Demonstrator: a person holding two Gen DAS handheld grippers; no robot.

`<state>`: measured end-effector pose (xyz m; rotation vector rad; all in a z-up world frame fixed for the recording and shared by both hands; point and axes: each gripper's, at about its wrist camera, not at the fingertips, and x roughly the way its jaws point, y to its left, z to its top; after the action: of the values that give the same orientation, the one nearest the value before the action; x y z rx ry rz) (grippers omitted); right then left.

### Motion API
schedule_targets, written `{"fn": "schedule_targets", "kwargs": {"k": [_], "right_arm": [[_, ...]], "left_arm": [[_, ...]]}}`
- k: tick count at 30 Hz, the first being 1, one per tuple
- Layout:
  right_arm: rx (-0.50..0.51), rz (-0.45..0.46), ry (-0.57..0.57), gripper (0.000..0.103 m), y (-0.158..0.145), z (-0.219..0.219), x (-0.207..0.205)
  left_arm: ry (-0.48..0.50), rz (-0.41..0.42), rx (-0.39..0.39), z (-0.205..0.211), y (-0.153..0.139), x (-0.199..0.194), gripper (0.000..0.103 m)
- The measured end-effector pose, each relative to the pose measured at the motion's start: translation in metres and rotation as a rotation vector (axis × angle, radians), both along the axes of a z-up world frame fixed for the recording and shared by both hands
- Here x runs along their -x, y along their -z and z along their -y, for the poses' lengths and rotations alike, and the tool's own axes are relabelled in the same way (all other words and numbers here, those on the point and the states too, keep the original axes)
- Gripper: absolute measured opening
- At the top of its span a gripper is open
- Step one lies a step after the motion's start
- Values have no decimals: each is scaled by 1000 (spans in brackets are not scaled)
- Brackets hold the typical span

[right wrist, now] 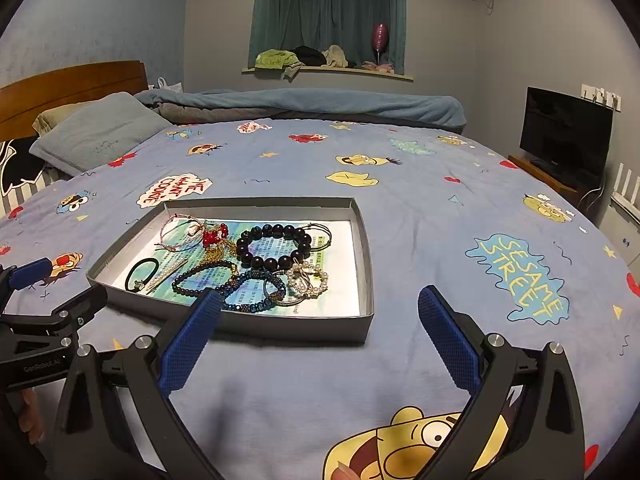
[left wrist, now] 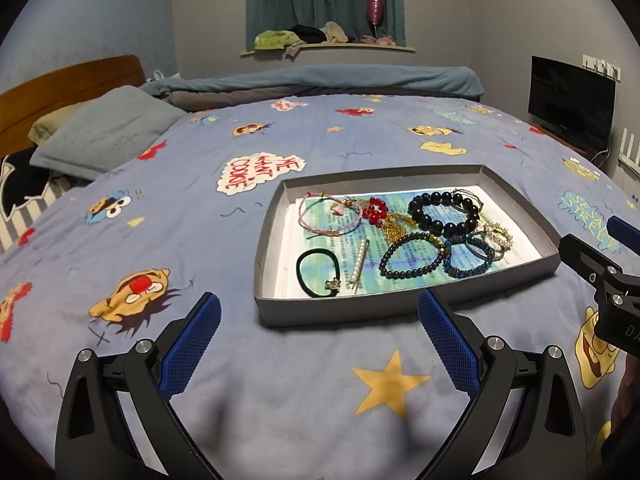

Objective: Organize jewelry

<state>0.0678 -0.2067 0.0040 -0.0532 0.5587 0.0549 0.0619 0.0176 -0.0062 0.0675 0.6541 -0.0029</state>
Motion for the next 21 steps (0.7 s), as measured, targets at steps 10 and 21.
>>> {"fn": "schedule_targets", "kwargs": {"k": [10,21], "right_arm": [[-1,-1,0,98,0,0,1],[1,2,1,98,0,1,2]], "left_arm": [[-2,1,2,0,0,0,98],[-2,-2,-1,0,0,0,98]]}}
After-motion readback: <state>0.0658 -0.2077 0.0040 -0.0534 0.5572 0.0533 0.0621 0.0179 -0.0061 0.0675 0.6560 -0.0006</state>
